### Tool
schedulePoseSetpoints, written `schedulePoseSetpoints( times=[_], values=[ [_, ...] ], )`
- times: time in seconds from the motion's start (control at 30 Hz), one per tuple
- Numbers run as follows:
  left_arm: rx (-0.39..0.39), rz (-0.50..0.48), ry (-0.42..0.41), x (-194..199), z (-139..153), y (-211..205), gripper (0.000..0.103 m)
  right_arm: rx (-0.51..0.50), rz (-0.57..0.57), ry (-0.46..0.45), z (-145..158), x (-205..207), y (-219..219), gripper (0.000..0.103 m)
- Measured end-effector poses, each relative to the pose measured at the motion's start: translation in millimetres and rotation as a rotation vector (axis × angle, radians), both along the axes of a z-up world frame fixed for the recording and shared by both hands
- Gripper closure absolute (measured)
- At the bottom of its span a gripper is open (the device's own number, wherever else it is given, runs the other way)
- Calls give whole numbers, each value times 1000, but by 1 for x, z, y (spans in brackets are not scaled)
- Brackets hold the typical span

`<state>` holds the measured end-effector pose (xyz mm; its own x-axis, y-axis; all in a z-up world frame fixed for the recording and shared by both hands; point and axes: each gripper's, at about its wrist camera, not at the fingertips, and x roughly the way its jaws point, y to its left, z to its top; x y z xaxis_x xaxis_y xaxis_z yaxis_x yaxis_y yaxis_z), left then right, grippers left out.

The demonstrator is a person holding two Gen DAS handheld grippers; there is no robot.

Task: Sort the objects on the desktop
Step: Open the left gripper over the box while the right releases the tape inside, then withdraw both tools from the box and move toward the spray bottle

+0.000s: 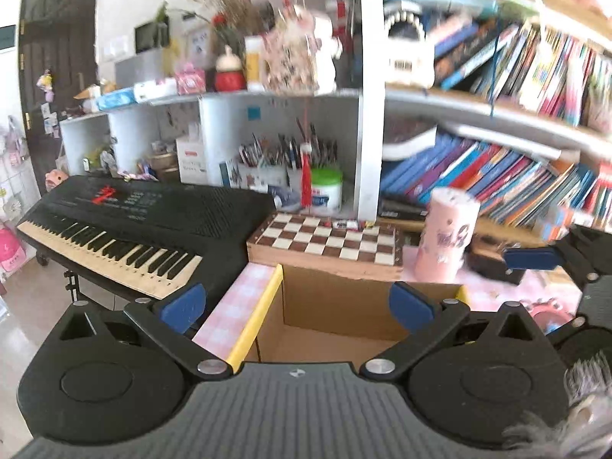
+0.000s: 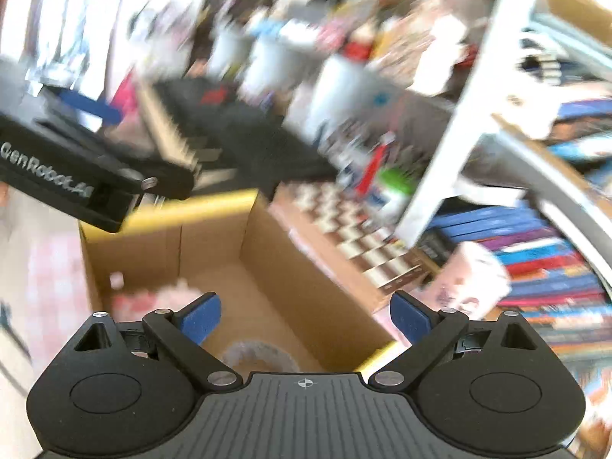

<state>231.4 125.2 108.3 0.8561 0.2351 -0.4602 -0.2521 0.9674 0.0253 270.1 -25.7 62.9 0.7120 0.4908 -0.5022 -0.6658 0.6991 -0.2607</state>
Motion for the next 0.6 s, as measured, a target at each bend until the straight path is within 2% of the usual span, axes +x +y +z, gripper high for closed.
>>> schedulePoseSetpoints(
  times=[0.13,0.23,0.43,0.6],
  values=[
    [-22,-5,-74,-49,9,-8,0,170,-117,-54,20,-37,-36,2],
    [-44,-12,-102,-83,6,-14,0,236,-215,-60,23,-67,-59,1],
    [-34,-48,-104,-140,-15,-31,0,264,-453,-16,10,-121,-82,0],
    [-64,-62,-73,-178,-39,-45,0,244,-607,38,-15,-173,-95,0]
  ],
)
